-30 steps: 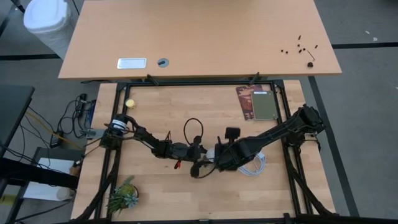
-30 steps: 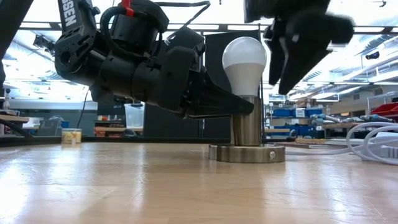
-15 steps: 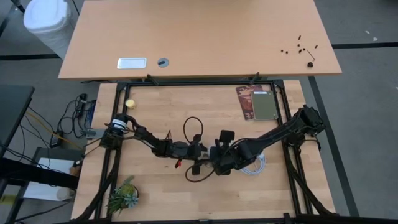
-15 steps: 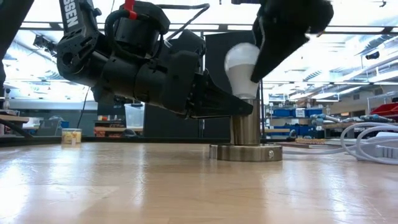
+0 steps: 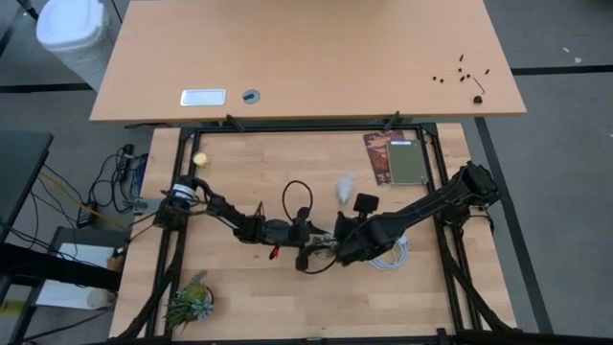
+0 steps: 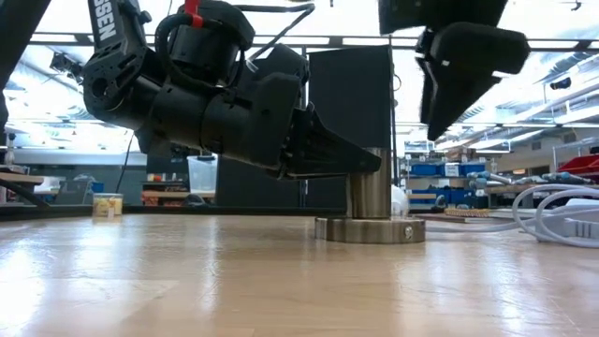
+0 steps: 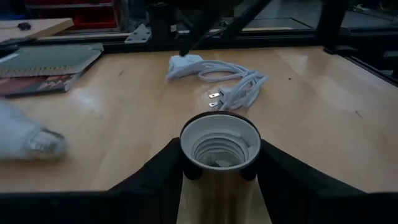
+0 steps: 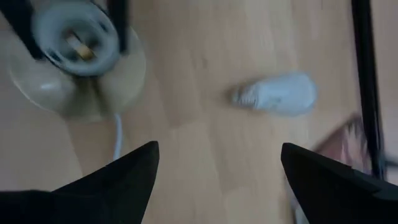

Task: Screw lightbulb
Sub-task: Return to Home Position

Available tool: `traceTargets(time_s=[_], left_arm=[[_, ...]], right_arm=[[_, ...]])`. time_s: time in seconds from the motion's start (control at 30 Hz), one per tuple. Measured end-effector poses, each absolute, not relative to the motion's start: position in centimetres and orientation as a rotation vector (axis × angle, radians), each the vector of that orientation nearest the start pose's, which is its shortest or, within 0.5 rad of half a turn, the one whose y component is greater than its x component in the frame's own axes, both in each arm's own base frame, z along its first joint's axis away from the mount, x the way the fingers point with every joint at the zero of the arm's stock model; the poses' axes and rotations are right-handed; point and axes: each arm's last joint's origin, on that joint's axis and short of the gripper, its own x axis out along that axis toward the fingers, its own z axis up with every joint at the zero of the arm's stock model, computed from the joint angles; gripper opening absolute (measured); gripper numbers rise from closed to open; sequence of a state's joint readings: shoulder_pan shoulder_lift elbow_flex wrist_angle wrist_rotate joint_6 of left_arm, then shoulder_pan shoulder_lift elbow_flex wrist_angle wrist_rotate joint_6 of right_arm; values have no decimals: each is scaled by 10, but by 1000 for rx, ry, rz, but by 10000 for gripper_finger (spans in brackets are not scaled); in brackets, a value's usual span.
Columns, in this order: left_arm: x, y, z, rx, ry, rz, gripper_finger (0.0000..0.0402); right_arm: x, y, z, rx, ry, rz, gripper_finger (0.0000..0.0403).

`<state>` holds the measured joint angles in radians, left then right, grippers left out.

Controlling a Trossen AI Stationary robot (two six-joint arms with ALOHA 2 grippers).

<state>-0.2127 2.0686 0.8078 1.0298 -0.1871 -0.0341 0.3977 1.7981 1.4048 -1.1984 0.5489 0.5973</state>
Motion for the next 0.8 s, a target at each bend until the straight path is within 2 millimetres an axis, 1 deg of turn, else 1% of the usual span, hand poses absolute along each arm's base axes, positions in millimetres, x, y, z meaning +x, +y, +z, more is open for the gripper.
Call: traceTargets(time_s=[0.07,0.1,0.2,0.3,0.43,0.53,0.63,0.73,0.8], left_arm=[[364,-73,99,-17,220,9,181],[364,-73,99,-34,214,27,181],[364,-71,100,-51,197,88,182],[365,-69,100,-45,189,144,196],[371,-66,105,1,176,204,235],[380,-62,114,-15,136,209,266],[389,-65,122,-47,119,157,292],[403,-73,129,-15,189,146,308],[416,-71,135,26,270,157,311]], right_arm=[[303,111,229,-182,1303,-577,346],[303,112,228,-153,1284,-604,346],[297,116,218,-109,1257,-654,346],[286,120,200,-84,1244,-711,346],[269,117,175,-61,1205,-836,346],[254,109,163,18,1153,-942,346],[237,107,157,113,1065,-991,346],[218,109,156,182,949,-996,346],[206,108,156,203,895,-1016,346]])
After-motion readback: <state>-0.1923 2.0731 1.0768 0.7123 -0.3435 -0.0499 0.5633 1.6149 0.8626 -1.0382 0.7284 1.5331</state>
